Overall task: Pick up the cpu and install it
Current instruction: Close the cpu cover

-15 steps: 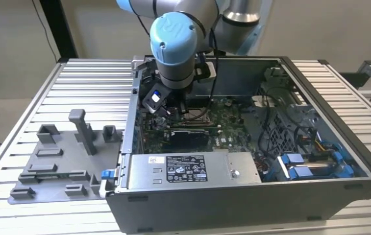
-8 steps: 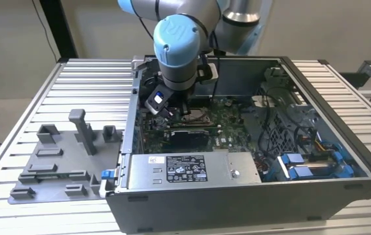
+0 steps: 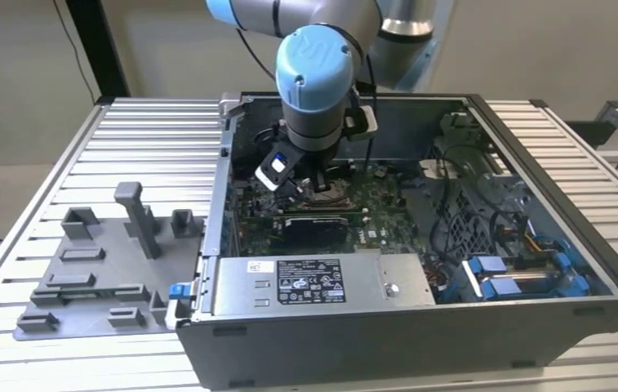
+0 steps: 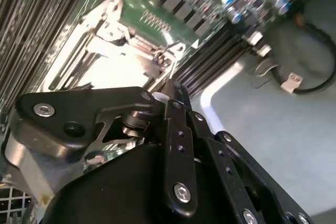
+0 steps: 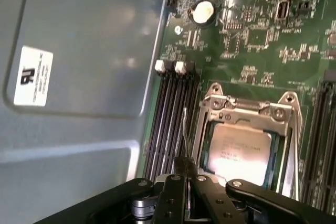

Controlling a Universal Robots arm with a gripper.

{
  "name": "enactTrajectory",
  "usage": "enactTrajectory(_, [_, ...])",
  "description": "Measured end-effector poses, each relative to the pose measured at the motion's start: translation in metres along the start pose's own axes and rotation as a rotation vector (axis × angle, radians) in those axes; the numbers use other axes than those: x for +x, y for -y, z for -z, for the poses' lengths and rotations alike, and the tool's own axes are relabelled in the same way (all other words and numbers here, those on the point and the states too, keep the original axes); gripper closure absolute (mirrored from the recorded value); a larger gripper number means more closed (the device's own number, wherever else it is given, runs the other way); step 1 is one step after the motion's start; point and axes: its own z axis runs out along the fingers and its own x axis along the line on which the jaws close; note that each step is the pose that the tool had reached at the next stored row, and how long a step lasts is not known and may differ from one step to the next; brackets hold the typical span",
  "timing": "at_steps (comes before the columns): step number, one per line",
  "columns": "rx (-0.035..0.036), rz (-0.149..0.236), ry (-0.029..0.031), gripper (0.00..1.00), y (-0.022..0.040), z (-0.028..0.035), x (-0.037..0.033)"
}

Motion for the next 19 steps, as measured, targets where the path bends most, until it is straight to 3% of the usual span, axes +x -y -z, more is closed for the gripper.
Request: enactTrajectory(19, [0.0002, 0.0, 0.0, 1.0, -0.0265, -0.0101, -0.0074])
